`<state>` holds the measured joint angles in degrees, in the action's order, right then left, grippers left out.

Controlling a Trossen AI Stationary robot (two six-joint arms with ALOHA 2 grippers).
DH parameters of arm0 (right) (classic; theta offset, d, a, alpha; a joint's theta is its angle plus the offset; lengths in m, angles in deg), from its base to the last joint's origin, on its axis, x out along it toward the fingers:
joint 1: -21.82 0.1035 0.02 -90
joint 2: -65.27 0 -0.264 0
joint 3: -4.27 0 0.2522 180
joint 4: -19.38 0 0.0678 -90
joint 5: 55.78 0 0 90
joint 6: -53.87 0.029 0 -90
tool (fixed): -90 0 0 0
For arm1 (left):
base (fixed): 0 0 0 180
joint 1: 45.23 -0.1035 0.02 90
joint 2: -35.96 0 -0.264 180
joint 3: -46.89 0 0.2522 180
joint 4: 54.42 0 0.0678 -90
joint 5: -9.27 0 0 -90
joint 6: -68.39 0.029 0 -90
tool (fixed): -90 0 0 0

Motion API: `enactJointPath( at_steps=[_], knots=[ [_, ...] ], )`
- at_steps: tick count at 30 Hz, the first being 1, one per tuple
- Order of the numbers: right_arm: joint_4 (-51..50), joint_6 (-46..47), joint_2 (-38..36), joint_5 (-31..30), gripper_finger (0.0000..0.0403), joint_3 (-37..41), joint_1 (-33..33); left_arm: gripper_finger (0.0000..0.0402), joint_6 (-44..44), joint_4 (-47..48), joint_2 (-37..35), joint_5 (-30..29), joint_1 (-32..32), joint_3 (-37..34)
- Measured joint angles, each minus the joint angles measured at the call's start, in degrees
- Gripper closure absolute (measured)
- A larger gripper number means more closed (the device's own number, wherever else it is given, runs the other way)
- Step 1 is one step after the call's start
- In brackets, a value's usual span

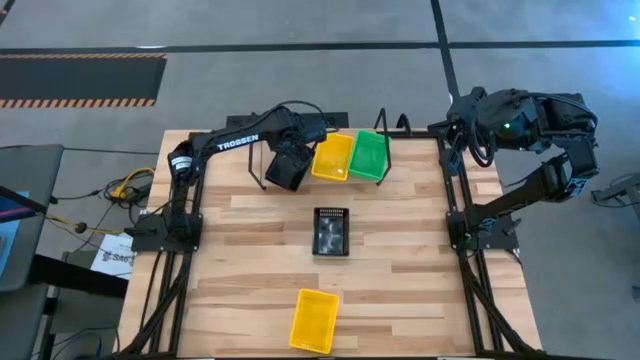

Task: Stack baskets on shelf by color
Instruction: Stack the bottom black bin on the black bin on the shelf

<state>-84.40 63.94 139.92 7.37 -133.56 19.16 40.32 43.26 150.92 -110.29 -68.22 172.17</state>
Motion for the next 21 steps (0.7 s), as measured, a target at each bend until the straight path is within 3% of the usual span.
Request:
enactJointPath(
  at_steps=[21],
  knots=[
    [0.0, 0.1, 0.0, 0.0, 0.0395, 0.0, 0.0, 0.0401, 0.4, -1.5, 0.4, 3.3, -1.6, -1.0]
  ],
)
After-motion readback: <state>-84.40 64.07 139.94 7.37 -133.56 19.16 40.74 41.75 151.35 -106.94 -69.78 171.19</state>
